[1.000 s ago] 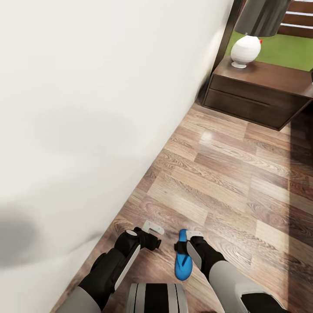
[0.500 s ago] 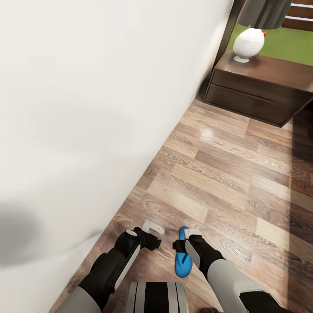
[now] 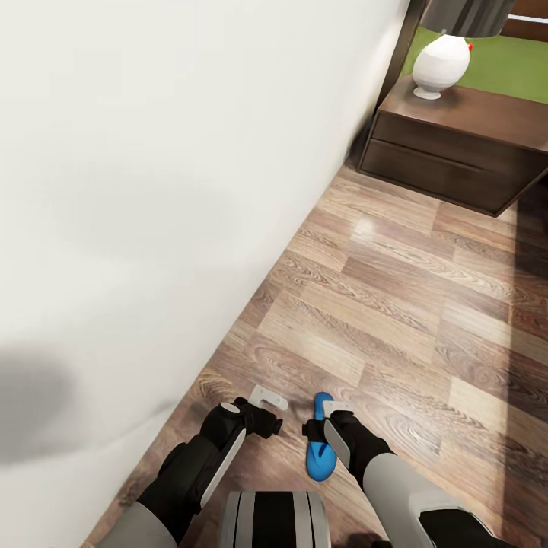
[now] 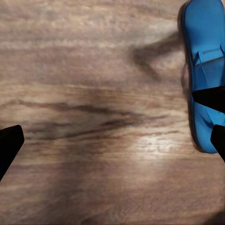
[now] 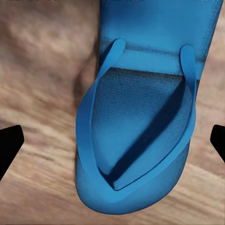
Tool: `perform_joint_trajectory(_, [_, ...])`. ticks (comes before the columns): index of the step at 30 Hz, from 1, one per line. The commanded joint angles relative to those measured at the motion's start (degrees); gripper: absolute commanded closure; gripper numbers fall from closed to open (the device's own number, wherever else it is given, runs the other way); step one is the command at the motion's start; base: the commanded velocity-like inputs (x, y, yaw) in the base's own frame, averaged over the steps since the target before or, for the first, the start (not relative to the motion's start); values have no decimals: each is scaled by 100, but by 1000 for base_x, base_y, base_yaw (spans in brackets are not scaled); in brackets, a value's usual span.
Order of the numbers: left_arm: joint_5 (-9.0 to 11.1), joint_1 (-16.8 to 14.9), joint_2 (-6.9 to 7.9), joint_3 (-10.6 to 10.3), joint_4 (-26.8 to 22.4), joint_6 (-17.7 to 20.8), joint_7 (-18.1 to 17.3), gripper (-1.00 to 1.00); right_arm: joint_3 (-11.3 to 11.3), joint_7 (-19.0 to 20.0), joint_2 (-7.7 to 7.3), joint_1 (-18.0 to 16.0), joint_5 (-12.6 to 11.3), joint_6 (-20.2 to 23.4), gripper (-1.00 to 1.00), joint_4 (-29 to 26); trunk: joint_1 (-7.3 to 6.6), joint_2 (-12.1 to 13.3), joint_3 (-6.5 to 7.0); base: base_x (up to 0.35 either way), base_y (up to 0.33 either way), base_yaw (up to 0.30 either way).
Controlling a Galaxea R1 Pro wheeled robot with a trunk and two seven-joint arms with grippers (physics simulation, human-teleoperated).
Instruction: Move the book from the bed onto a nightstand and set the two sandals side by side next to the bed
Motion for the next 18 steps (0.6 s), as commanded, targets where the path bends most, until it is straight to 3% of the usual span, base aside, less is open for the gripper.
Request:
perform_joint_trajectory(1, [7, -3, 0, 0, -7, 27, -9, -100, 1, -39, 1, -1, -56, 22, -100, -10, -1, -1, -3, 0, 0, 0])
perform_joint_trajectory(18, [7, 3, 0, 0, -43, 27, -9, -100, 4, -39, -7, -3, -56, 22, -100, -12, -1, -1, -3, 0, 0, 0])
